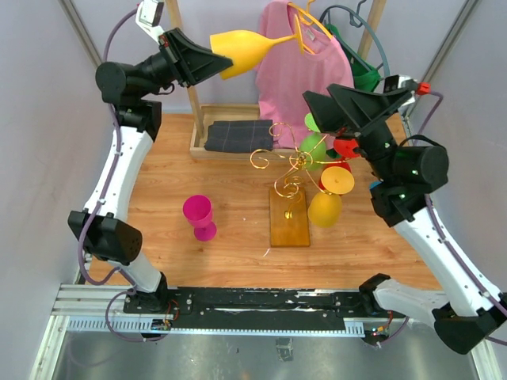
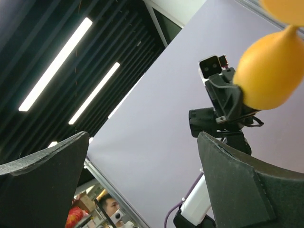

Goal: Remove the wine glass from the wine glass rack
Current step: Place the wine glass at the center of the board, then pick up the wine glass from the wine rack.

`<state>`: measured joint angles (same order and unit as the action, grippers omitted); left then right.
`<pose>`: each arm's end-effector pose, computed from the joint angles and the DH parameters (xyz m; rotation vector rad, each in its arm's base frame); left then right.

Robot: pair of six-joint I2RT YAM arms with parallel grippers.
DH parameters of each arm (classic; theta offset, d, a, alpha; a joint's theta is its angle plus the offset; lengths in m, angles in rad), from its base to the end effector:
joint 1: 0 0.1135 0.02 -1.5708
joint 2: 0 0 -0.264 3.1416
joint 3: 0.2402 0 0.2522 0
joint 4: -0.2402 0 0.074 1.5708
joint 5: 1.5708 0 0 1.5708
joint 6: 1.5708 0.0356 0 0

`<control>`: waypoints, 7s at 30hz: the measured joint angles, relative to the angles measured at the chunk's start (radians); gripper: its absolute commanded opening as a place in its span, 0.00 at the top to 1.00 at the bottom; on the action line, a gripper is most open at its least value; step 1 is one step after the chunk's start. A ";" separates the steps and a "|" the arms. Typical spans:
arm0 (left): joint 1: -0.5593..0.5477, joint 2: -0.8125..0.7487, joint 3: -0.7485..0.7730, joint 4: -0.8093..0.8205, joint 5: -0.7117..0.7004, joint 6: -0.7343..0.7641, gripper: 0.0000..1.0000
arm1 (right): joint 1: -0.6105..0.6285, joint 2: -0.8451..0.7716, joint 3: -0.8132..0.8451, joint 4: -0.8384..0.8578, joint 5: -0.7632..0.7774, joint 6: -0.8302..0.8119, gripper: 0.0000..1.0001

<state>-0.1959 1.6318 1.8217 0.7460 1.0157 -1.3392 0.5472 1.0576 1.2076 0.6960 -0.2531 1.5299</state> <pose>0.3083 -0.0920 0.5569 0.5849 1.1633 -1.6640 0.1623 0.1094 0.5206 0.1542 0.9117 2.0488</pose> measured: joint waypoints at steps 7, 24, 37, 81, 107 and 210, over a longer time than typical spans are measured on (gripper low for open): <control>0.023 0.000 0.254 -0.535 -0.101 0.575 1.00 | -0.005 -0.077 0.111 -0.161 -0.062 -0.114 0.02; 0.024 -0.386 0.088 -1.255 -0.914 1.392 1.00 | -0.005 -0.119 0.230 -0.499 -0.096 -0.308 0.01; 0.050 -0.346 0.013 -1.692 -1.052 1.374 1.00 | -0.005 -0.117 0.261 -0.656 -0.110 -0.363 0.02; 0.181 0.071 -0.249 -1.814 -0.925 1.378 0.91 | -0.005 -0.161 0.280 -1.090 -0.023 -0.484 0.01; 0.182 0.083 0.060 -1.905 -0.895 1.406 0.14 | -0.005 -0.180 0.286 -1.268 0.052 -0.597 0.02; 0.084 0.023 0.323 -1.764 -0.453 1.238 0.15 | -0.014 -0.516 -0.103 -1.426 0.395 -0.110 0.99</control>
<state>-0.1123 1.6543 2.1452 -1.0183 0.5629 -0.1009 0.5335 0.5415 1.1046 -0.7300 0.1421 1.4200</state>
